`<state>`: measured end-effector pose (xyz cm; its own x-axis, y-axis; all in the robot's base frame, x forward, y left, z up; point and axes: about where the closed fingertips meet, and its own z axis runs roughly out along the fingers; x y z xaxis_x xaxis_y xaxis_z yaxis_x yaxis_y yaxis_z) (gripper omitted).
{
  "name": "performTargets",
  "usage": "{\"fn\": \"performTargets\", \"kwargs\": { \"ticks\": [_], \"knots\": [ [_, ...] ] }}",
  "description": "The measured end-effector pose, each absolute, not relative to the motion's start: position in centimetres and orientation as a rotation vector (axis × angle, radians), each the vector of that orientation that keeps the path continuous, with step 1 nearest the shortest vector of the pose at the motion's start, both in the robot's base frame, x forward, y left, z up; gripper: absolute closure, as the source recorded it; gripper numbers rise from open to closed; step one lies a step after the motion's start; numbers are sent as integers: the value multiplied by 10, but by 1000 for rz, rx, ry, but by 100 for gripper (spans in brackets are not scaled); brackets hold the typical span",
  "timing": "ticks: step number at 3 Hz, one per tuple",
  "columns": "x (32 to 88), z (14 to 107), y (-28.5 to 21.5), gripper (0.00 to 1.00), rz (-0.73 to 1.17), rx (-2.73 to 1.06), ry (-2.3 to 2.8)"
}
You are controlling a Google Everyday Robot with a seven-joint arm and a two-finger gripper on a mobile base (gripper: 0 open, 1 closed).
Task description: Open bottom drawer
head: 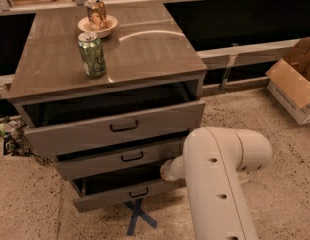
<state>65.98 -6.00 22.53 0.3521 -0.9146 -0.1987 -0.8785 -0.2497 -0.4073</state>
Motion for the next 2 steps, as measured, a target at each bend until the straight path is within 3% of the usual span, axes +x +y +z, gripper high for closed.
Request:
{"fn": "performTargets", "kwargs": {
  "ticks": [2],
  "knots": [
    [677, 204, -67, 100, -139, -2159, 1598]
  ]
}}
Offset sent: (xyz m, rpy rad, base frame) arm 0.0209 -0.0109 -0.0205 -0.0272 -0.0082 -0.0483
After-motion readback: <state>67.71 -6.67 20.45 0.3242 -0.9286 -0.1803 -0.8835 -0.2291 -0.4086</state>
